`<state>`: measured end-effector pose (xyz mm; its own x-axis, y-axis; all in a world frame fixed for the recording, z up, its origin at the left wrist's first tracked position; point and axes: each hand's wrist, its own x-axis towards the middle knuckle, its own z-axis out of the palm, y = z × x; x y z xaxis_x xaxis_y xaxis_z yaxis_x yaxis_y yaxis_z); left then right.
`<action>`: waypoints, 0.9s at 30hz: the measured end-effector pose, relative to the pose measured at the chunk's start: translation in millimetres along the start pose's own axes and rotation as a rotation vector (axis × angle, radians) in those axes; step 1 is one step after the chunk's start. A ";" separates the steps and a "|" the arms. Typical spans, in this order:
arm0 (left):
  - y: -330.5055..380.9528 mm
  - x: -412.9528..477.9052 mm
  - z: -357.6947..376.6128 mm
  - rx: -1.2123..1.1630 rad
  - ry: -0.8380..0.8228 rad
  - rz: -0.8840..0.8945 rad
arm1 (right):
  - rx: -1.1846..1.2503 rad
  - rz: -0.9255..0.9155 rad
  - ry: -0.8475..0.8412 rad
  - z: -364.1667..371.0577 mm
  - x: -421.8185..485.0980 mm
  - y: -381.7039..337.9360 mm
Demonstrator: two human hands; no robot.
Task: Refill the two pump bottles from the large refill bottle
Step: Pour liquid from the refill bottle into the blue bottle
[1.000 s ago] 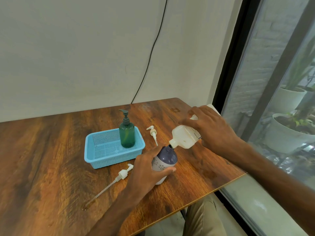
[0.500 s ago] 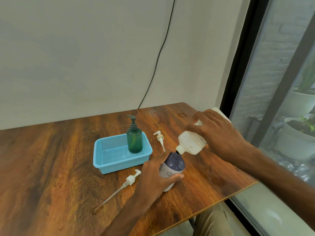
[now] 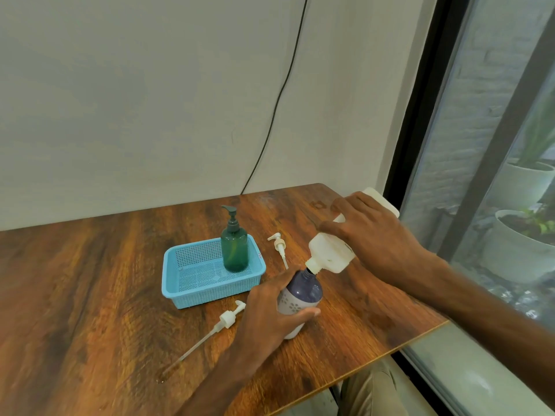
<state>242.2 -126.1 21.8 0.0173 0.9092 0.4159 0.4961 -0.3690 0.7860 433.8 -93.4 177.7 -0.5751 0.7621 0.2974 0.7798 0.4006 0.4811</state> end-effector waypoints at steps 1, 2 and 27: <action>0.5 -0.1 -0.5 -0.002 0.001 0.001 | -0.007 -0.004 -0.009 -1.4 0.1 -0.7; 1.1 -0.1 -0.7 -0.004 0.002 0.003 | -0.007 -0.003 -0.026 -3.6 -0.1 -1.4; -4.3 0.9 -0.5 0.006 0.011 0.006 | -0.169 -0.131 -0.072 -27.3 9.0 -10.3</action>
<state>239.7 -123.7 19.1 0.0110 0.9049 0.4255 0.5011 -0.3732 0.7807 413.8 -104.5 198.0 -0.6446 0.7462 0.1665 0.6438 0.4124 0.6445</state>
